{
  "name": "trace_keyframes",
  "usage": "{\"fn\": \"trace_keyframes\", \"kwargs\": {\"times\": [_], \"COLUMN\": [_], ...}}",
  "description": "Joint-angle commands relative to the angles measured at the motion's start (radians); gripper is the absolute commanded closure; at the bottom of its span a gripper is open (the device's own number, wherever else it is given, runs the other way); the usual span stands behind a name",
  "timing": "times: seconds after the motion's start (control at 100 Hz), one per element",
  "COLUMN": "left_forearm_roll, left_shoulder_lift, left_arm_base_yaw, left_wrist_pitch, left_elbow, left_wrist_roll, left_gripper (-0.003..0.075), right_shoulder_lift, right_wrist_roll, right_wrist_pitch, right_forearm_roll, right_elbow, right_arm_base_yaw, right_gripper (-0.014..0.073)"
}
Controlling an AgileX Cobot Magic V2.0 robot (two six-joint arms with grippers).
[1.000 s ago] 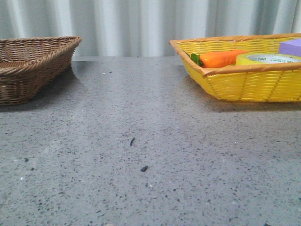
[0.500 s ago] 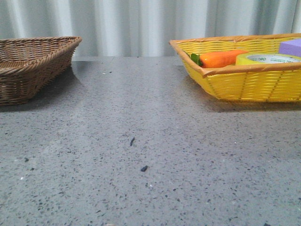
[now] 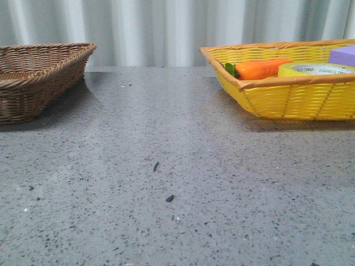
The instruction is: Transfer tape with both arms
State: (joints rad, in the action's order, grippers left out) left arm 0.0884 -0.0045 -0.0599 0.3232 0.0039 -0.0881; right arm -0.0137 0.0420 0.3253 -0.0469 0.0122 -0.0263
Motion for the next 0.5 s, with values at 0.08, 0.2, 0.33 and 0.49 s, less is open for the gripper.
{"fn": "trace_keyframes", "kwargs": {"times": [0.08, 0.2, 0.33, 0.49], "left_forearm_roll": [0.004, 0.004, 0.004, 0.004], "left_shoulder_lift": [-0.029, -0.029, -0.029, -0.029], "left_arm_base_yaw": [0.004, 0.004, 0.004, 0.004], "left_wrist_pitch": [-0.067, -0.067, -0.067, -0.067], "left_elbow": [0.009, 0.009, 0.009, 0.009], "left_wrist_roll": [0.0, 0.0, 0.0, 0.0], "left_gripper": [0.0741, 0.0741, 0.0741, 0.0741], "right_shoulder_lift": [-0.014, -0.014, -0.014, -0.014], "right_wrist_roll": [0.002, 0.002, 0.002, 0.002], "right_wrist_pitch": [-0.019, -0.023, -0.102, -0.196], "right_forearm_roll": [-0.019, -0.019, -0.019, -0.019], "right_elbow": [0.022, 0.022, 0.022, 0.022], "right_arm_base_yaw": [0.005, 0.005, 0.005, 0.005], "right_gripper": [0.0655, 0.0655, 0.0655, 0.0655]}}
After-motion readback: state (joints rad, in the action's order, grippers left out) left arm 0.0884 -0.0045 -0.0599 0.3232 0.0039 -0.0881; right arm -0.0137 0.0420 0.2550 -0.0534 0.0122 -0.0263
